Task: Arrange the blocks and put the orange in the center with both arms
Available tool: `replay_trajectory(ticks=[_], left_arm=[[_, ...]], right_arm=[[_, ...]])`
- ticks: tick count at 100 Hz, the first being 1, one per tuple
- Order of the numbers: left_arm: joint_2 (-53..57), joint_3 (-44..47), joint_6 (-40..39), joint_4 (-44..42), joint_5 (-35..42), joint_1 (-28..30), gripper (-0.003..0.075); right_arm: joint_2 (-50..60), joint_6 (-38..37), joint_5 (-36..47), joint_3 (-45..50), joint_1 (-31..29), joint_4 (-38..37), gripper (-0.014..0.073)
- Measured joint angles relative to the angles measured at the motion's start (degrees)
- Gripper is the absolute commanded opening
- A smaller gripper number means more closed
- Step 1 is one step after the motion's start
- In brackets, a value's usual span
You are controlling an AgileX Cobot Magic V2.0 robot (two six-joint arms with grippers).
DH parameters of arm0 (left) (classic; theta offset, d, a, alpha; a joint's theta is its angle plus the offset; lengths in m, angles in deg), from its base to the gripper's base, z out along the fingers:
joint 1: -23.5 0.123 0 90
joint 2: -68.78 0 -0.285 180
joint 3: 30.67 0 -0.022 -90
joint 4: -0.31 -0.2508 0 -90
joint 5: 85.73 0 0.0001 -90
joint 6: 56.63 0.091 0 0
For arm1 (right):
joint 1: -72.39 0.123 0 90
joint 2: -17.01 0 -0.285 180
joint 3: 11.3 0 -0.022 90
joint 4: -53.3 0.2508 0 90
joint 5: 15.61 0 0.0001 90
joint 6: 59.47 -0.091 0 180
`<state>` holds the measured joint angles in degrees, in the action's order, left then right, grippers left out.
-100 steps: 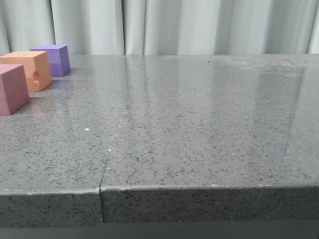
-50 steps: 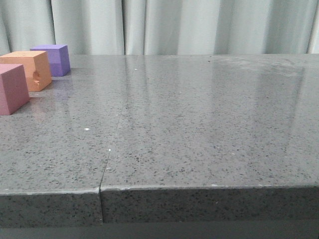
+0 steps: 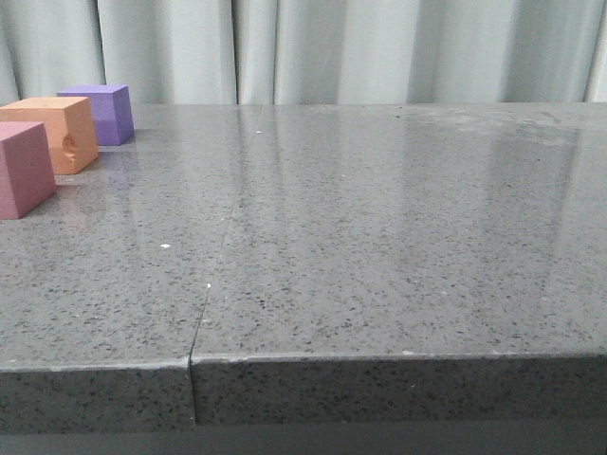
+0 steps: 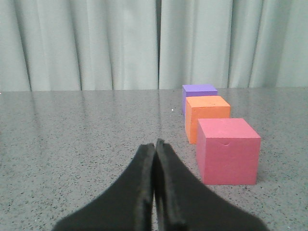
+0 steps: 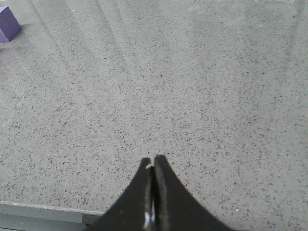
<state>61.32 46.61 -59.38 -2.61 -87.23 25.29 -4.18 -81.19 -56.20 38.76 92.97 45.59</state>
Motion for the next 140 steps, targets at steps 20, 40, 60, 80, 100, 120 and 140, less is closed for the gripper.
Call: replay_trajectory(ticks=[20, 40, 60, 80, 100, 120, 140], left_arm=[[0.0, 0.0, 0.1, 0.0, 0.0, 0.0, -0.002], [0.0, 0.0, 0.1, 0.0, 0.0, 0.0, -0.002], [0.0, 0.0, 0.1, 0.0, 0.0, 0.0, -0.002], [0.0, 0.0, 0.1, 0.0, 0.0, 0.0, -0.002], [0.0, 0.0, 0.1, 0.0, 0.0, 0.0, -0.002], [0.0, 0.0, 0.1, 0.0, 0.0, 0.0, -0.002], [0.0, 0.0, 0.1, 0.0, 0.0, 0.0, -0.002]], right_arm=[[0.0, 0.0, 0.0, 0.0, 0.0, 0.0, -0.0067], [0.0, 0.0, 4.7, 2.8, -1.4, 0.0, -0.0067], [0.3, 4.9, 20.9, 10.9, -8.1, 3.6, -0.0067], [4.8, 13.7, 35.1, 18.5, -14.7, 7.7, -0.0067], [11.8, 15.9, 38.9, 26.5, -18.5, 9.1, -0.0067], [13.9, 15.9, 38.0, 28.8, -18.7, 9.3, -0.0067], [14.1, 15.9, 38.0, 28.8, -18.7, 9.3, -0.0067]])
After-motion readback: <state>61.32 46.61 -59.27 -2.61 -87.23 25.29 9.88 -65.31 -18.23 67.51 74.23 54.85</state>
